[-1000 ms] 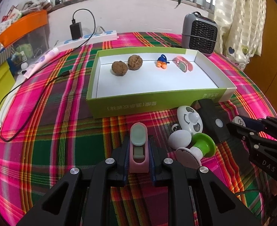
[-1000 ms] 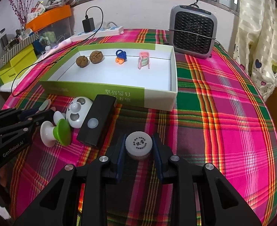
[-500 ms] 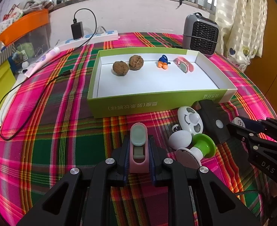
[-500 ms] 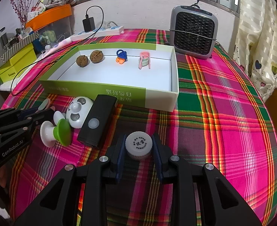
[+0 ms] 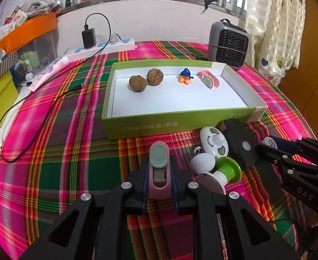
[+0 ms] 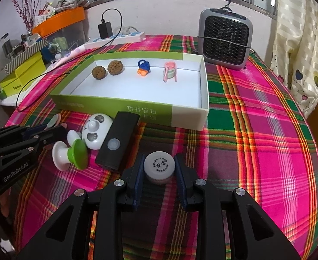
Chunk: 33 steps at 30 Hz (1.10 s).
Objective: Organize objects
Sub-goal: 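Carry the clip in the left tool over the box while the right tool carries the container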
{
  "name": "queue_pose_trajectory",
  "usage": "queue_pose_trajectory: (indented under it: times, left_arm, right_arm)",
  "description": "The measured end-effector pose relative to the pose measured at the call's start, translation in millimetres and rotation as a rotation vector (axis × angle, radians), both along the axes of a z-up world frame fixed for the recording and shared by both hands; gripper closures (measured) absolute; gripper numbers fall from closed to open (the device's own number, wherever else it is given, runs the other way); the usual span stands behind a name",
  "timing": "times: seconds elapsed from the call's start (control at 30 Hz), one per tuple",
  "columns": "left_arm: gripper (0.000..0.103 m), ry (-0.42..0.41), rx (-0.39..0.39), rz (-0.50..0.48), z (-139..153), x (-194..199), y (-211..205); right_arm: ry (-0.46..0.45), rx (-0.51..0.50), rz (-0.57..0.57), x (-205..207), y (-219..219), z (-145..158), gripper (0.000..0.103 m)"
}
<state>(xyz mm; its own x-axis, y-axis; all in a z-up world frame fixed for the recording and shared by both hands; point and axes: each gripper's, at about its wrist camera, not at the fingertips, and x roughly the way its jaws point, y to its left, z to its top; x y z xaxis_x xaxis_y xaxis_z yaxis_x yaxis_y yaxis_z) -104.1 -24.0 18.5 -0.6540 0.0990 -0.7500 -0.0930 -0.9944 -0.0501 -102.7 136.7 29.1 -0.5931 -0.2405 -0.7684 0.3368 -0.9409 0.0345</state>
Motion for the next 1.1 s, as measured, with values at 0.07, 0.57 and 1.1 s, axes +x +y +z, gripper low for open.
queue_pose_trajectory:
  times: [0.07, 0.57, 1.1]
  left_arm:
    - [0.087, 0.007, 0.000, 0.000, 3, 1, -1]
    - [0.087, 0.062, 0.044, -0.007, 28, 5, -7]
    - [0.087, 0.071, 0.059, 0.005, 35, -19, -14]
  right_arm:
    - [0.006, 0.000, 0.000, 0, 0, 2, 0.074]
    - [0.074, -0.029, 0.025, 4, -4, 30, 0.074]
    - [0.070, -0.051, 0.145, -39, -35, 48, 0.074]
